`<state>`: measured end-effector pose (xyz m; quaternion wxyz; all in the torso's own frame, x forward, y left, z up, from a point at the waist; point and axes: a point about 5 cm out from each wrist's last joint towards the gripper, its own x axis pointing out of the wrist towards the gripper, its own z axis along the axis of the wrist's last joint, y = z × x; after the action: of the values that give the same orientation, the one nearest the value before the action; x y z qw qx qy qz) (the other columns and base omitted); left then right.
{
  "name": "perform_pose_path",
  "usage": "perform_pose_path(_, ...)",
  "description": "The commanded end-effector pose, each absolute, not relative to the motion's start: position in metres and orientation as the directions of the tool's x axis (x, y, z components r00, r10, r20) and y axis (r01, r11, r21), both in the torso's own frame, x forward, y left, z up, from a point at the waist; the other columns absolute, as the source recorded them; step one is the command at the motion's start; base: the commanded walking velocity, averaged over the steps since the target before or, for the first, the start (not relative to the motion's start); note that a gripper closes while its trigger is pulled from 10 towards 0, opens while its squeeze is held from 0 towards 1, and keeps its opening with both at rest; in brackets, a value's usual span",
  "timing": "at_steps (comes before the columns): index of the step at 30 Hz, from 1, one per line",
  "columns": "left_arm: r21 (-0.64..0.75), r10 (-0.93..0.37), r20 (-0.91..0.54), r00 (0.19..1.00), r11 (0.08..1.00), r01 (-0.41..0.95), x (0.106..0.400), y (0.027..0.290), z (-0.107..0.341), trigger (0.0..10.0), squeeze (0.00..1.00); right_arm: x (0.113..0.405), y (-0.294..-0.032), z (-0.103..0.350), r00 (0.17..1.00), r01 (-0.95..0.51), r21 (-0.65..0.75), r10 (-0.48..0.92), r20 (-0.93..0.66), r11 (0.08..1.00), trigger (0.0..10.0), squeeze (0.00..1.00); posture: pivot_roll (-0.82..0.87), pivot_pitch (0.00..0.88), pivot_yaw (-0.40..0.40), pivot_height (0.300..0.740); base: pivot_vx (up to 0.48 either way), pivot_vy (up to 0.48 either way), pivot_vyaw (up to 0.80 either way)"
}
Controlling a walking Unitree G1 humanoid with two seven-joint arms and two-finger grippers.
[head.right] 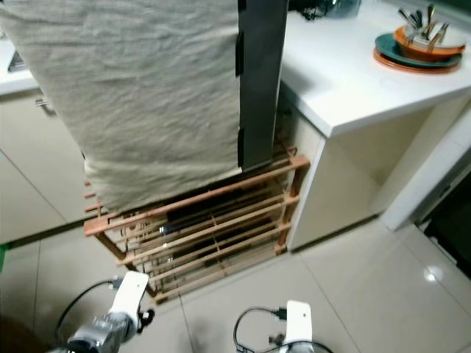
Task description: Clothes washing
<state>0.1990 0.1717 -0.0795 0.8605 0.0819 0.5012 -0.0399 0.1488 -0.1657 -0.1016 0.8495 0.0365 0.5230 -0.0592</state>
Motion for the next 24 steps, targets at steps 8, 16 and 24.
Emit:
perform_pose_path(8, 0.072, 0.081, -0.695, 0.714, 0.996, -0.042, 0.236, 0.195, -0.051, 10.0, 0.00, 0.202, -0.180, -0.067, 0.747, 0.081, -0.105, -0.130, -0.652, 0.991, 10.0, 0.00, -0.13, 0.000, 0.046, 0.740, 0.000, 0.000, 0.00)
perform_pose_path(16, 0.087, 0.075, -0.471, 0.879, 0.995, -0.038, 0.237, 0.208, -0.025, 10.0, 0.00, 0.240, -0.222, -0.015, 0.908, 0.145, -0.198, -0.210, -0.362, 0.969, 10.0, 0.00, -0.09, 0.000, -0.050, 0.740, 0.000, 0.000, 0.00)
perform_pose_path(24, 0.182, -0.101, -0.253, 0.962, 0.972, 0.150, 0.251, 0.177, 0.029, 10.0, 0.00, 0.230, -0.235, 0.025, 0.984, 0.044, -0.354, -0.101, -0.144, 0.934, 10.0, 1.00, -0.08, 0.000, -0.029, 0.740, 0.000, 0.000, 0.00)
